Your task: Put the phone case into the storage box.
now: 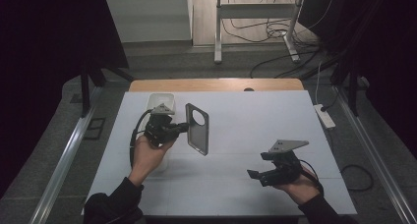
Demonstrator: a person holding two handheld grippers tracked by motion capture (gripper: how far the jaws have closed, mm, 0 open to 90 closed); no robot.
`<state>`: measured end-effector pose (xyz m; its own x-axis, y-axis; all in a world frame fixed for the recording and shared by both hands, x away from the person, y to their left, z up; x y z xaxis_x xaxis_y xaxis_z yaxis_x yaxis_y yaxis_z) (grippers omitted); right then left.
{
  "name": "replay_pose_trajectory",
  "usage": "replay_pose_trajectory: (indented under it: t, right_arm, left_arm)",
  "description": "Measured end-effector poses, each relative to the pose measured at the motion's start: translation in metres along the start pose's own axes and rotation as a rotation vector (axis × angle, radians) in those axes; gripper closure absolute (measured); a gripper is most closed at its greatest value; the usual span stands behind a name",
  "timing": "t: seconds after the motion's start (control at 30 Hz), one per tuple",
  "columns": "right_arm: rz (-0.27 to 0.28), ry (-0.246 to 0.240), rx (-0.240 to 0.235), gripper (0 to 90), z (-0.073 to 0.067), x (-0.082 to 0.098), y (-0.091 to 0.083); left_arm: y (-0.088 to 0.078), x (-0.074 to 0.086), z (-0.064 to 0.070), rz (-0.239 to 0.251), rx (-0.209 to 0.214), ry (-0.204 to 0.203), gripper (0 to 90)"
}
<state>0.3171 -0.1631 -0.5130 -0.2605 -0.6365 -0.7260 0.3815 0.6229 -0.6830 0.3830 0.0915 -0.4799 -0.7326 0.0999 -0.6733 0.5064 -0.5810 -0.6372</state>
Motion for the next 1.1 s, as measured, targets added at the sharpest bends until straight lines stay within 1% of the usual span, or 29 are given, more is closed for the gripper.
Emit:
replay_pose_trajectory:
  t: [0.27,0.3,0.37,0.5,0.63,0.77,0.83,0.9,0.93,1.1]
  right_arm:
    - [-0.001,0.010,0.022,17.1,0.003,0.006,-0.007]
    - [0.000,0.020,0.022,15.8,0.004,0.009,-0.009]
    - [-0.001,0.022,0.024,15.5,0.004,0.010,-0.010]
    - [-0.007,0.030,0.038,11.2,0.006,0.015,-0.014]
    - [-0.014,0.044,0.040,7.2,0.006,0.022,-0.016]
    - [-0.026,0.041,0.056,4.2,0.008,0.028,-0.018]
    - [-0.027,0.042,0.060,3.6,0.008,0.030,-0.019]
    - [-0.028,0.046,0.071,2.3,0.009,0.032,-0.021]
    - [-0.029,0.047,0.076,2.1,0.009,0.033,-0.022]
    - [-0.028,0.048,0.093,1.8,0.012,0.037,-0.026]
  left_arm:
    - [-0.003,-0.005,-0.007,0.009,-0.010,-0.013,88.8]
    - [-0.004,-0.006,-0.007,0.011,-0.011,-0.014,88.8]
    - [-0.005,-0.008,-0.009,0.017,-0.012,-0.017,88.8]
    - [-0.007,-0.010,-0.013,0.020,-0.020,-0.020,88.8]
    - [-0.008,-0.013,-0.018,0.027,-0.026,-0.033,88.9]
    - [-0.010,-0.016,-0.025,0.028,-0.037,-0.045,88.8]
    - [-0.010,-0.016,-0.025,0.030,-0.035,-0.053,88.8]
    - [-0.011,-0.018,-0.029,0.031,-0.041,-0.052,88.8]
    - [-0.011,-0.018,-0.030,0.032,-0.043,-0.059,88.8]
    - [-0.012,-0.021,-0.035,0.033,-0.052,-0.060,88.8]
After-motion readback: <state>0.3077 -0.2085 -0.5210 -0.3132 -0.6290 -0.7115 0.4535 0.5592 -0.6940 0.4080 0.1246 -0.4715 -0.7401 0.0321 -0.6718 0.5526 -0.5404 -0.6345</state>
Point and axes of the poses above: each handheld gripper's, and its own axes: y roughly forward along the jaws, x roughly out of its underside, z roughly to its right, the point moved 10 cm from there along y, roughly forward along the jaws, and after that the axes turned 15 degrees about -y, right-handed, at the moved point
